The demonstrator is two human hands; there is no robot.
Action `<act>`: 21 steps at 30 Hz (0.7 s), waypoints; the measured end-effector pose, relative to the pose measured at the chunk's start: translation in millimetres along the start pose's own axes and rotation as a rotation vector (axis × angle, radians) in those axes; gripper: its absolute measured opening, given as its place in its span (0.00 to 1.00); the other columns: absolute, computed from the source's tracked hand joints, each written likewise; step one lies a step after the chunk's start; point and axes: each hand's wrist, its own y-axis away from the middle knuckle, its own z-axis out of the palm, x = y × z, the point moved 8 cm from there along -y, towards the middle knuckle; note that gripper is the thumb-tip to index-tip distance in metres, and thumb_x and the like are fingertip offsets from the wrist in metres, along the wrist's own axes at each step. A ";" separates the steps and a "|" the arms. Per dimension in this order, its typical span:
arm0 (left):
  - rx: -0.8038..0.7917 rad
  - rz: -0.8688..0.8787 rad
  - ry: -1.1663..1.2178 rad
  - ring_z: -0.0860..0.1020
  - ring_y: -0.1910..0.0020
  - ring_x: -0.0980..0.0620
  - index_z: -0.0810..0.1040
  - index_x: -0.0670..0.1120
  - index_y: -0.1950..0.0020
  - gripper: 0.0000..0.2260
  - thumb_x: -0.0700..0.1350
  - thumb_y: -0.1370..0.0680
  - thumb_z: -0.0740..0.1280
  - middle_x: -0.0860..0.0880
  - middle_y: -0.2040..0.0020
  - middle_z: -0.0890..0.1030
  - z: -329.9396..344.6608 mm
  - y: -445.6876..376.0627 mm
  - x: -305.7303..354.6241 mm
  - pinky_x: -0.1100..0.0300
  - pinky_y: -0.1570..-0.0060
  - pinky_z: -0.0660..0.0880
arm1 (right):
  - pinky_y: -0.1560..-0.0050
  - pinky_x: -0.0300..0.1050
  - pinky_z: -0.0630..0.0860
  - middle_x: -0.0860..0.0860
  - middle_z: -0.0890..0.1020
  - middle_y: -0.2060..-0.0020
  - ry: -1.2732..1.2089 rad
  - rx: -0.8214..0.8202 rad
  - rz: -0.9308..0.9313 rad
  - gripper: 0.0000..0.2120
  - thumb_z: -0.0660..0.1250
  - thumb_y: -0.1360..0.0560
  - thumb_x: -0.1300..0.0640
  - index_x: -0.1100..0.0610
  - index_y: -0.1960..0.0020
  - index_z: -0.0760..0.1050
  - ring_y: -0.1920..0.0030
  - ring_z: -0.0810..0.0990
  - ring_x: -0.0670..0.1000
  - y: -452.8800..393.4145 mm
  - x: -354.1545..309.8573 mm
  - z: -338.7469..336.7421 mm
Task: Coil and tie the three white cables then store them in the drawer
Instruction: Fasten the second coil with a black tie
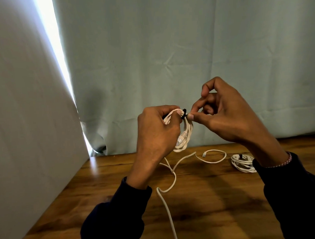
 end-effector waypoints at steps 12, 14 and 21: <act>0.032 0.126 -0.097 0.81 0.53 0.58 0.85 0.48 0.44 0.09 0.47 0.19 0.67 0.51 0.49 0.86 11.1 6.6 10.0 0.79 0.58 0.72 | 0.60 0.43 0.78 0.49 0.85 0.61 -0.048 -0.017 0.205 0.20 0.78 0.30 0.60 0.53 0.46 0.69 0.71 0.78 0.44 1.7 11.8 -1.3; 0.040 0.104 -0.066 0.82 0.52 0.57 0.86 0.48 0.44 0.09 0.47 0.19 0.67 0.52 0.49 0.86 11.7 6.2 7.6 0.75 0.55 0.75 | 0.55 0.44 0.77 0.51 0.86 0.62 -0.188 -0.010 0.269 0.19 0.77 0.30 0.63 0.55 0.46 0.70 0.68 0.82 0.44 1.0 17.5 -2.3; 0.037 0.065 -0.027 0.82 0.53 0.57 0.86 0.49 0.45 0.08 0.46 0.19 0.68 0.53 0.51 0.86 16.9 8.1 4.3 0.70 0.53 0.77 | 0.55 0.43 0.76 0.49 0.86 0.64 -0.150 -0.039 0.322 0.19 0.77 0.31 0.64 0.55 0.47 0.71 0.60 0.85 0.48 1.3 20.5 -3.4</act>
